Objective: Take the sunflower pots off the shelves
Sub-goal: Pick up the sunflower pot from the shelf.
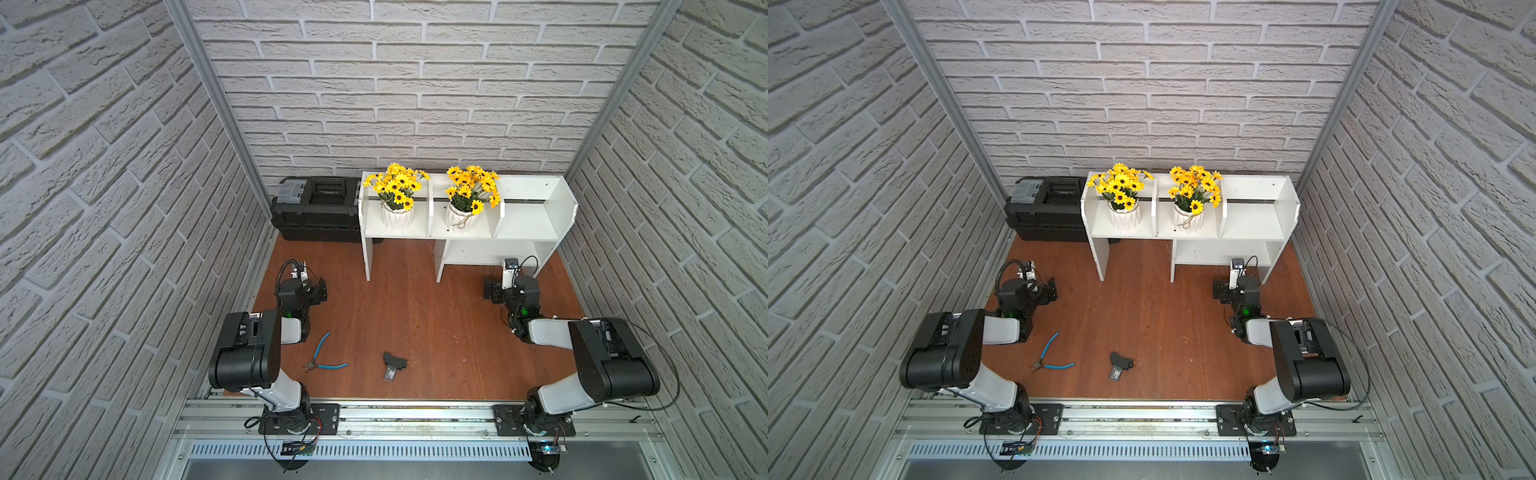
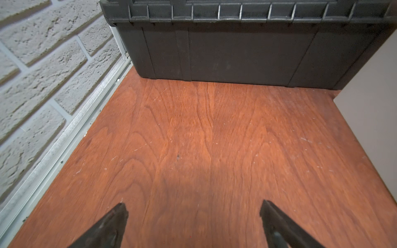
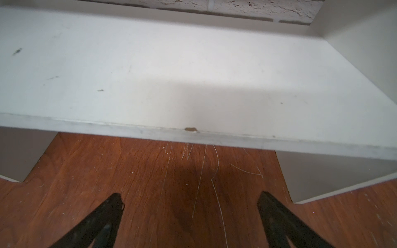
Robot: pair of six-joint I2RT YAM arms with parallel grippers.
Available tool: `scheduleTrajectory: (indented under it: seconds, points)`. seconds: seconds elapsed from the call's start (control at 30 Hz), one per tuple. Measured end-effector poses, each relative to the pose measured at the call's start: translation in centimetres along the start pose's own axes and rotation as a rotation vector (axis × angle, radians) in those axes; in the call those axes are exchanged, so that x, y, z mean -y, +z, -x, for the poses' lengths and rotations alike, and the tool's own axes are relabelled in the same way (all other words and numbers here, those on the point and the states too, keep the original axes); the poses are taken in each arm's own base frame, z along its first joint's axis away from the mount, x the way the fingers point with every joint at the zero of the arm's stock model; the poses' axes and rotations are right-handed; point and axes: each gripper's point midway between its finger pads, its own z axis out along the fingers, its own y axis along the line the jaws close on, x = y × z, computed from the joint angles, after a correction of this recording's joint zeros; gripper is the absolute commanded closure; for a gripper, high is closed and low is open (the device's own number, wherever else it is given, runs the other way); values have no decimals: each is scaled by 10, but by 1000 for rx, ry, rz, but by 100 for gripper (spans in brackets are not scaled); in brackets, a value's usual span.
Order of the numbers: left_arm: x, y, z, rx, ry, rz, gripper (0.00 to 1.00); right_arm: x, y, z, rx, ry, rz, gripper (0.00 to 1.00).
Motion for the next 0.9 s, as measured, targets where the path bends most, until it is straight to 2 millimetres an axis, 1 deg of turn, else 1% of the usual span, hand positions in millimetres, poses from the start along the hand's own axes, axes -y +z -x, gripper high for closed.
scheduleTrajectory:
  seconds: [0.6, 0.67, 0.73, 0.83, 0.9]
  points:
    - [-2, 0, 1, -13, -6, -1, 2, 1, -1, -1, -10, 0, -5, 1]
    - [-3, -3, 9, -8, -7, 5, 2, 3, -3, 1, -23, 0, -12, 1]
    - [-7, -10, 23, 16, -8, 27, 2, 4, -7, 10, -25, -5, -20, 1]
    - [-15, -27, 51, 71, -13, 90, 2, 6, -17, 37, -1, -11, -45, 1]
    - [-19, -41, 73, 109, -31, 133, 2, 4, -30, 59, 30, -5, -53, 1]
